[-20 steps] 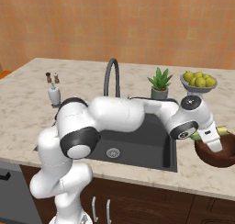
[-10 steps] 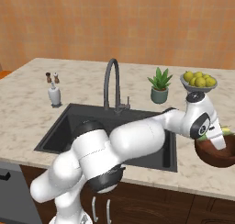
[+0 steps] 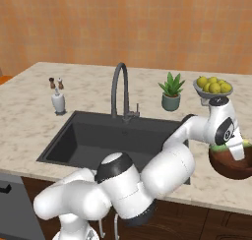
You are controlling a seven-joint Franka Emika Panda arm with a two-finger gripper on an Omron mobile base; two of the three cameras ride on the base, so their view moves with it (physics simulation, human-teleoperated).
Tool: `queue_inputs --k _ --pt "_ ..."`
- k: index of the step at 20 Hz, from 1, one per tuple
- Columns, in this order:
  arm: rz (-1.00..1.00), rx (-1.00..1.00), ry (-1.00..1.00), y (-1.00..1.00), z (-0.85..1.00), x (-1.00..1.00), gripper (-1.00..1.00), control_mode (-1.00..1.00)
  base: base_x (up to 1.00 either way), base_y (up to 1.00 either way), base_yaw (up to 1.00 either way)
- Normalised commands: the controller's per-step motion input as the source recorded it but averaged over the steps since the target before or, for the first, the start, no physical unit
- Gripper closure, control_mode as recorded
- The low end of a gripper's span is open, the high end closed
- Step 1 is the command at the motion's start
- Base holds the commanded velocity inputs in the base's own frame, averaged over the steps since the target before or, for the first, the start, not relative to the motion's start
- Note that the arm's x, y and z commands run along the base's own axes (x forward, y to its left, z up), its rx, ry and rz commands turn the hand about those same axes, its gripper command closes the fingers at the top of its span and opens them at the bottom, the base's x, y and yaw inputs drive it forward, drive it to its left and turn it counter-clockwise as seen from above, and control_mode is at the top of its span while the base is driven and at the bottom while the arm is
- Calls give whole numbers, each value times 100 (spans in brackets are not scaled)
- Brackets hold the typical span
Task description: Pick the corn from the sink and place it in the bowl. Then pick the bowl and place it in the microwave. Then close the microwave door and press the start button.
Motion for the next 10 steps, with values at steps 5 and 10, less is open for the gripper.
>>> queue_inputs --k 5,10 --pt "0 1 1 0 -48 15 100 -100 0 0 0" --pt "0 3 0 0 -35 16 100 -100 0 0 0"
